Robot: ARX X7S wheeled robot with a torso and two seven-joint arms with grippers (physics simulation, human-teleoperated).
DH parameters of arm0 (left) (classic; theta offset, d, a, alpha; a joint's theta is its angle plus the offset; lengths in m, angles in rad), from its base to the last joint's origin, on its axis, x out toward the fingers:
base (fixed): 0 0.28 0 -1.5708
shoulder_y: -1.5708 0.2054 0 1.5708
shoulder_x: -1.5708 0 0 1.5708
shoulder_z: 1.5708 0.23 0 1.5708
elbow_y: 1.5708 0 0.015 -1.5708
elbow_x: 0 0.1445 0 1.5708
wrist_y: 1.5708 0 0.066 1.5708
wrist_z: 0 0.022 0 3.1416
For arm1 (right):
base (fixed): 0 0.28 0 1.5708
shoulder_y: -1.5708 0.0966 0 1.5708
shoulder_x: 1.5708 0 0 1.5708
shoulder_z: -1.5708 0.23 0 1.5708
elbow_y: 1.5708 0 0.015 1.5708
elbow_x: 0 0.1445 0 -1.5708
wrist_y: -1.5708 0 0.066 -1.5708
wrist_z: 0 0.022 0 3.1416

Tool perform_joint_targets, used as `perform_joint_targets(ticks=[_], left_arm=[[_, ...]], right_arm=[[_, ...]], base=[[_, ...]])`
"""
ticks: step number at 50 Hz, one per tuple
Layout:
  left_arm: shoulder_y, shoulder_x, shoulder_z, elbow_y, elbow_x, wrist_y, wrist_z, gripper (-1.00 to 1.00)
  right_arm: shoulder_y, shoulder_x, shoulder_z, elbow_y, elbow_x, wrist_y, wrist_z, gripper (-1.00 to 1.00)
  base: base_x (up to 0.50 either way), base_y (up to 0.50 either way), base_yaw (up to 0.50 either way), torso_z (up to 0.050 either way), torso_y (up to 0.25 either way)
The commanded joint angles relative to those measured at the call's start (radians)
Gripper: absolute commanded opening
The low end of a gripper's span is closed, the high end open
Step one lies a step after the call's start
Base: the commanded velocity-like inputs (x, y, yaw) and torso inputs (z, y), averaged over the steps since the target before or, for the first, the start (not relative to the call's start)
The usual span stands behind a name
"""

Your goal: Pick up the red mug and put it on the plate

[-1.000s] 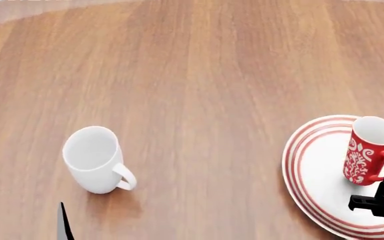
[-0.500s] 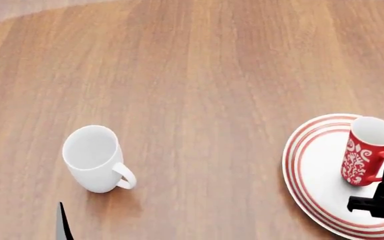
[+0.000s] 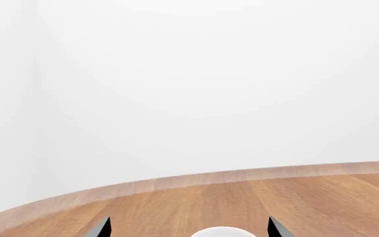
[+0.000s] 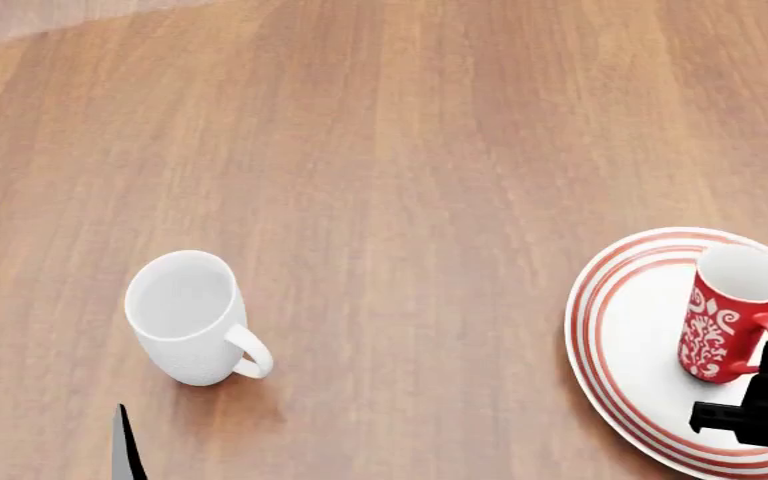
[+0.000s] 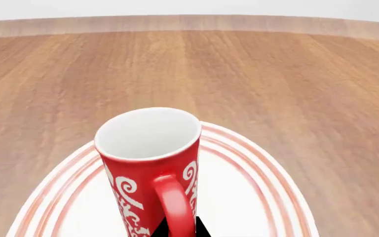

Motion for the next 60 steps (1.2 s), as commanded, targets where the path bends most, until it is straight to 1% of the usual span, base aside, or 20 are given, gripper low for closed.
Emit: perform_joint_targets(ticks=[1,6,7,19,36,47,51,57,59,60], left_arm=[[-0.001,-0.001,0.002,0.000,0.001,0.001,-0.001,1.00],[-0.001,-0.001,0.002,-0.001,0.000,0.003,-0.002,1.00],[-0.001,-0.001,0.003,-0.001,0.000,0.003,-0.002,1.00],[-0.002,-0.002,0.004,-0.003,0.001,0.005,-0.003,1.00],[-0.003,-0.003,0.007,-0.004,-0.001,0.008,-0.003,1.00],[-0.005,-0.003,0.008,-0.007,0.001,0.014,-0.006,1.00],[-0.006,-0.003,0.008,-0.009,0.002,0.018,-0.007,1.00],[-0.006,-0.003,0.009,-0.012,0.003,0.023,-0.009,1.00],[-0.007,-0.003,0.009,-0.012,0.004,0.024,-0.009,1.00],[-0.007,-0.002,0.008,-0.012,0.005,0.025,-0.011,1.00]], right_arm=[[-0.005,0.000,0.003,0.000,-0.004,-0.002,0.002,-1.00],[-0.013,-0.003,-0.009,0.000,-0.009,-0.013,0.002,-1.00],[-0.014,-0.003,-0.013,0.000,-0.011,-0.011,0.001,1.00],[-0.028,-0.007,-0.038,0.001,-0.005,-0.022,-0.007,1.00],[-0.069,-0.006,-0.021,0.001,0.006,-0.035,-0.029,1.00],[-0.059,0.019,0.038,0.000,0.029,-0.125,-0.122,1.00],[-0.066,0.022,0.050,0.000,0.033,-0.184,-0.160,1.00],[-0.071,0.025,0.052,-0.004,0.030,-0.223,-0.178,1.00],[-0.092,0.022,0.059,-0.049,0.042,-0.217,-0.191,1.00],[-0.135,0.010,0.069,-0.147,0.054,-0.174,-0.194,1.00]], base=[[0.00,0.00,0.00,0.000,0.000],[0.00,0.00,0.00,0.000,0.000],[0.00,0.00,0.00,0.000,0.000],[0.00,0.00,0.00,0.000,0.000],[0.00,0.00,0.00,0.000,0.000],[0.00,0.00,0.00,0.000,0.000],[0.00,0.00,0.00,0.000,0.000],[0.00,0.00,0.00,0.000,0.000],[0.00,0.00,0.00,0.000,0.000],[0.00,0.00,0.00,0.000,0.000]])
